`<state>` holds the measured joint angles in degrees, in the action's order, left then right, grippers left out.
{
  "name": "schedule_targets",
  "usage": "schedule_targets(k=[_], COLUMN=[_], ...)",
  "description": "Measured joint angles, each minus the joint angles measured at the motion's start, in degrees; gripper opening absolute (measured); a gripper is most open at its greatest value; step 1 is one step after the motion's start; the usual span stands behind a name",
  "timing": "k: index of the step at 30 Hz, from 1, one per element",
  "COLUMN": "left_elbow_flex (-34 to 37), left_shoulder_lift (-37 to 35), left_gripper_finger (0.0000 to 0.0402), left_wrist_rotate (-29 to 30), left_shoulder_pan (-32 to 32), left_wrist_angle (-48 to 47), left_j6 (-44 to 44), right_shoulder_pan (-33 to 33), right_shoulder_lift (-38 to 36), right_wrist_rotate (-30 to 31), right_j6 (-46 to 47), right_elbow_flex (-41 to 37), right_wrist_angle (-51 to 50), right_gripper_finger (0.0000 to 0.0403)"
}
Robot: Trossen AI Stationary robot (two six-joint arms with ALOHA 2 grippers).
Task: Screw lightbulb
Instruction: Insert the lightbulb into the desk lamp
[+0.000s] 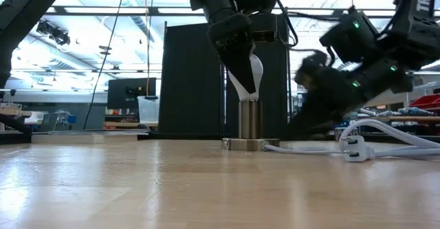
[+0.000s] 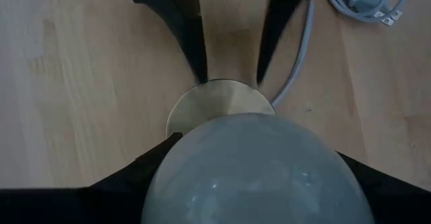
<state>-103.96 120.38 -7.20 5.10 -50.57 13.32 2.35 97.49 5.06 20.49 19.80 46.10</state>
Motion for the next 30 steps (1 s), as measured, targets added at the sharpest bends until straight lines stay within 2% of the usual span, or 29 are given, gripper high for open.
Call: schedule_targets(k=[3, 7, 10, 15, 21, 26, 30], left_elbow_flex=[0.0, 0.0, -0.1, -1.1, -1.1, -1.1, -1.1], left_shoulder_lift=[0.0, 0.0, 0.0, 0.2, 0.2, 0.2, 0.2], left_gripper_finger=[0.0260, 0.0260, 0.0260, 0.0260, 0.0260, 0.0260, 0.0260], left_wrist_rotate=[0.0, -0.1, -0.1, -0.4, -0.5, -0.4, -0.4], left_shoulder_pan=[0.0, 0.0, -0.1, -0.3, -0.3, -0.3, -0.4], left_wrist_angle=[-0.2, -0.2, -0.5, -1.3, -1.3, -1.3, -1.3], left_j6=[0.0, 0.0, -0.1, 0.0, 0.0, 0.1, 0.1], right_shoulder_pan=[-0.2, -0.6, -3.5, -11.8, -20.7, -23.7, -24.3], right_shoulder_lift=[-1.3, -2.8, -3.0, -2.9, -2.9, -2.9, -2.9], right_wrist_rotate=[-3.7, -3.9, -4.1, -17.6, -31.8, -39.4, -41.3], right_j6=[1.2, 1.6, -0.5, -5.3, -12.8, -19.0, -21.2], right_elbow_flex=[-2.7, -7.3, -9.4, -8.1, -2.2, 2.7, 3.8], right_wrist_angle=[1.0, 7.0, 13.4, 14.7, 10.5, 2.1, 0.7], right_gripper_finger=[0.0227, 0.0227, 0.0227, 0.0227, 0.0227, 0.0227, 0.0227])
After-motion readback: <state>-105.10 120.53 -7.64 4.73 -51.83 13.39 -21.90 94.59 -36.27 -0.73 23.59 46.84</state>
